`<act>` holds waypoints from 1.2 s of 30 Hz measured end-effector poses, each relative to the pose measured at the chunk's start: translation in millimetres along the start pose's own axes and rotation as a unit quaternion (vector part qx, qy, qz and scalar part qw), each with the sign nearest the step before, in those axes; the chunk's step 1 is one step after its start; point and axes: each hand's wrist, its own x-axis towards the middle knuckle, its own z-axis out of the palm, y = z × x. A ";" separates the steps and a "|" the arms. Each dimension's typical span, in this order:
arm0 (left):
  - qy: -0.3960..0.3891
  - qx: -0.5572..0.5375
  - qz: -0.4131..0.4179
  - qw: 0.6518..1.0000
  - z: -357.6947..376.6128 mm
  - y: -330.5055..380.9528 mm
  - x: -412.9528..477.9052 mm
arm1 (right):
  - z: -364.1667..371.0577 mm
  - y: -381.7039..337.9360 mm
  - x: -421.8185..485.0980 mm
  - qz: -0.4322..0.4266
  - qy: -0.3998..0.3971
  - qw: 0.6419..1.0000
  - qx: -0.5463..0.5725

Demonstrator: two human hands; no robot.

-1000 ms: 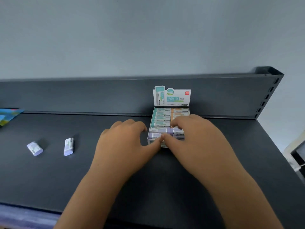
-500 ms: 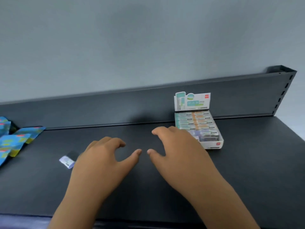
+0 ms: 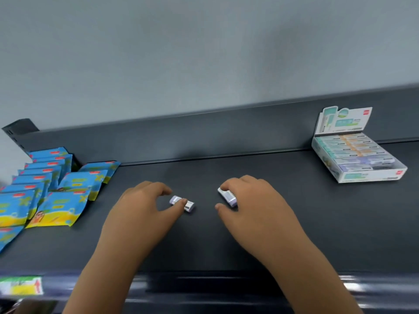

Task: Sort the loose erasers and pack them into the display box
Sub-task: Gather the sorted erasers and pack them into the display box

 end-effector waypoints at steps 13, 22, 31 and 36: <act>-0.081 -0.083 0.116 0.986 26.8 -12.5 24.5 | 6.1 6.8 31.9 0.061 -0.050 0.993 -0.091; -0.120 0.063 0.176 0.975 19.0 -30.3 36.0 | 34.7 -28.0 52.8 0.133 -0.097 0.978 -0.128; -0.112 0.019 0.224 0.968 12.6 -44.9 46.8 | 49.7 -49.0 56.4 0.215 -0.007 0.975 0.058; -0.111 -0.055 0.202 0.972 2.3 -40.3 50.7 | 40.1 -37.2 51.4 0.218 0.044 0.958 0.179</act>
